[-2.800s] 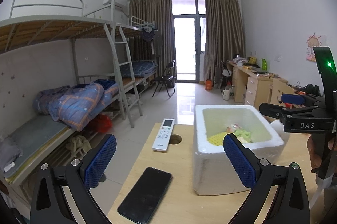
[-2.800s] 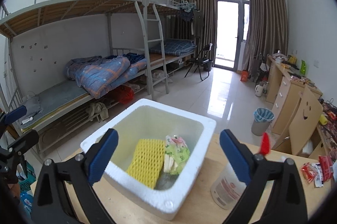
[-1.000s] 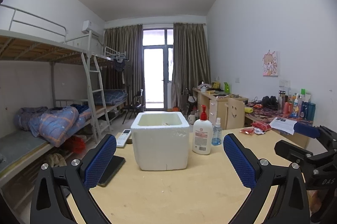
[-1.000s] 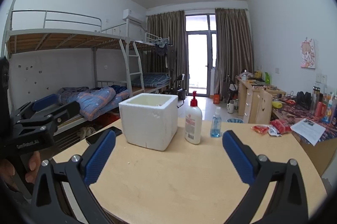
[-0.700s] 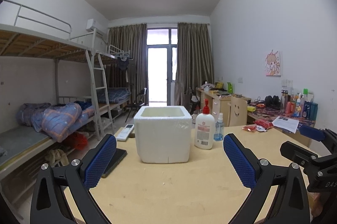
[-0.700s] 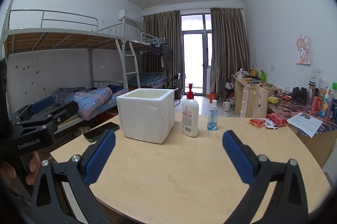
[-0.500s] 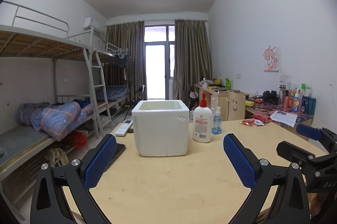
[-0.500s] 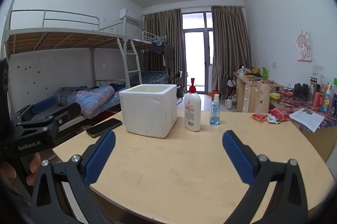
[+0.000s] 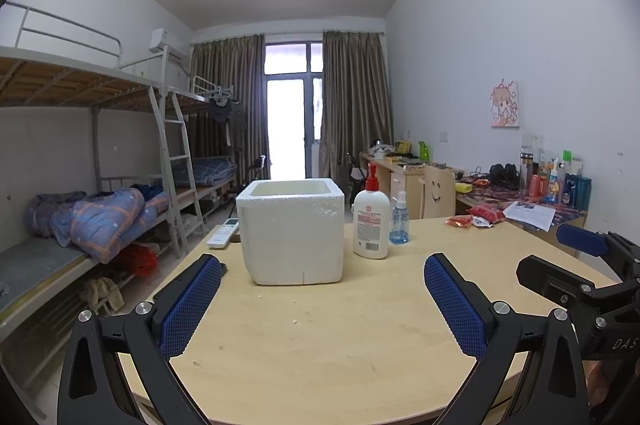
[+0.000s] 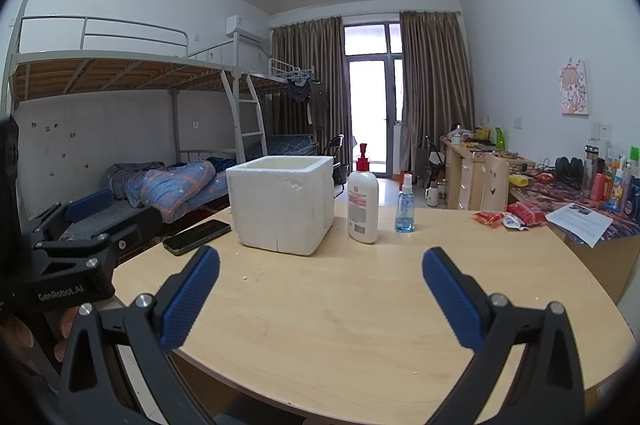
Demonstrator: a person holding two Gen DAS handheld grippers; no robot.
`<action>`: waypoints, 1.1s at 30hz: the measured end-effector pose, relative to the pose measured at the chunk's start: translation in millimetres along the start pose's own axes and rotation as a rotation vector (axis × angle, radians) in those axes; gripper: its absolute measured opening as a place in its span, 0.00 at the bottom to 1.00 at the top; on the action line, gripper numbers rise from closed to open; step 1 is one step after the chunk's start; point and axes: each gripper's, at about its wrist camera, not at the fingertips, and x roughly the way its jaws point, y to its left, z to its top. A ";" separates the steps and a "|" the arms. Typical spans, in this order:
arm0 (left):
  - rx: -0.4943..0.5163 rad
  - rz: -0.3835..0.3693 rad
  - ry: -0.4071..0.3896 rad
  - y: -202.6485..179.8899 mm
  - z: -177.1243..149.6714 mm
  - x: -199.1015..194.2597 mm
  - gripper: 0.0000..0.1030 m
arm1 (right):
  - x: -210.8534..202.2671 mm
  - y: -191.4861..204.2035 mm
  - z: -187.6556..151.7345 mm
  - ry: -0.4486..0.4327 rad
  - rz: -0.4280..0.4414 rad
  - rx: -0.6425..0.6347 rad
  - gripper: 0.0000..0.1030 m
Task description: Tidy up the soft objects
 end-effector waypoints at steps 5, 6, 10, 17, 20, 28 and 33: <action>-0.002 -0.003 0.004 3.5 -0.7 -1.5 0.99 | 0.3 1.2 -0.5 -0.002 0.000 0.003 0.99; -0.003 -0.003 0.005 4.0 -0.6 -1.4 0.99 | 0.8 1.2 -0.9 0.000 -0.001 0.003 0.99; -0.003 -0.003 0.005 4.6 -0.5 -1.5 0.99 | 1.8 1.1 -1.3 0.004 -0.001 0.002 0.99; -0.003 -0.003 0.006 7.4 -1.3 -1.0 0.99 | 2.5 1.5 -1.2 0.008 -0.005 0.001 0.99; -0.003 -0.003 0.006 7.6 -1.1 -0.9 0.99 | 2.1 2.0 -1.3 0.008 -0.007 -0.002 0.99; -0.001 -0.001 0.009 8.1 -0.9 -0.4 0.99 | 1.8 2.8 -1.4 0.012 -0.008 -0.001 0.99; 0.001 -0.001 0.010 8.2 -2.5 0.2 0.99 | 2.3 3.5 -1.4 0.014 -0.007 -0.001 0.99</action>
